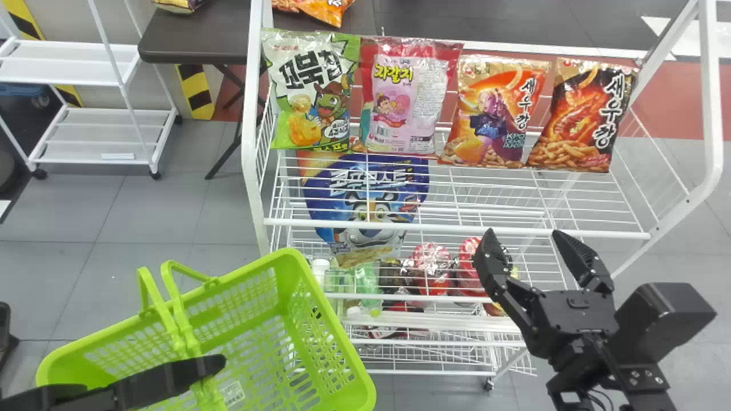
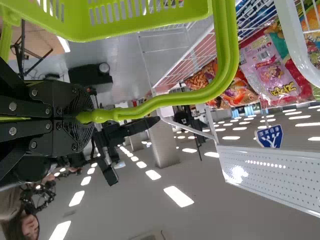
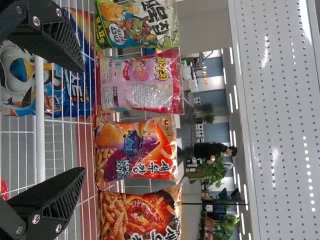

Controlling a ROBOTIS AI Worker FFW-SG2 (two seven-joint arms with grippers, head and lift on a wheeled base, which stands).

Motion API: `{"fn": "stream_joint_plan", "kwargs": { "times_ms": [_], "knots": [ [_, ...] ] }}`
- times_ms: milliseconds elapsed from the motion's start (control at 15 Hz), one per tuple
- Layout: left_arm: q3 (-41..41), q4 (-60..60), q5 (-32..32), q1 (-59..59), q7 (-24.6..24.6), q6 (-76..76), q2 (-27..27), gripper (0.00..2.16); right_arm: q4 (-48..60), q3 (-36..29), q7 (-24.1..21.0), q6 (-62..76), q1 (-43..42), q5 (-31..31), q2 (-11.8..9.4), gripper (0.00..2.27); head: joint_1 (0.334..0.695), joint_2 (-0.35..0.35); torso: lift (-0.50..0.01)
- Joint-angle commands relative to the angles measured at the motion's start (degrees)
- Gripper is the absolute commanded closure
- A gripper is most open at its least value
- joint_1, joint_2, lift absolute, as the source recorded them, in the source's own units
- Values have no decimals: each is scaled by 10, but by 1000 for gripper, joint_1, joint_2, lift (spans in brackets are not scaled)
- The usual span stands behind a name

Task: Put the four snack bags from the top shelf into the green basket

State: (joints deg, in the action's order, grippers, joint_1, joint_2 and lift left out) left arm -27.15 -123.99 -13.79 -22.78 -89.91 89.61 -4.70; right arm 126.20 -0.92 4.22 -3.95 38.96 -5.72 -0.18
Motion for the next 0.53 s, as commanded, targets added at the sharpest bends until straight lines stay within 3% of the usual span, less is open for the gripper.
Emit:
{"fn": "stream_joint_plan", "kwargs": {
  "times_ms": [0, 200, 467],
  "knots": [
    [3, 0, 1, 0, -7, 4, -1, 2148, -4, 0, 0, -6, -6, -2, 2, 117, 695, -79, 0],
    [9, -1, 6, 0, -7, 4, -1, 2148, -19, 4, 0, -32, -33, -7, 2, 120, 695, -79, 0],
    [29, -1, 11, 0, -7, 4, -1, 2148, -94, 44, -1, -129, -155, -16, 2, 124, 695, -58, 0]
  ]
}}
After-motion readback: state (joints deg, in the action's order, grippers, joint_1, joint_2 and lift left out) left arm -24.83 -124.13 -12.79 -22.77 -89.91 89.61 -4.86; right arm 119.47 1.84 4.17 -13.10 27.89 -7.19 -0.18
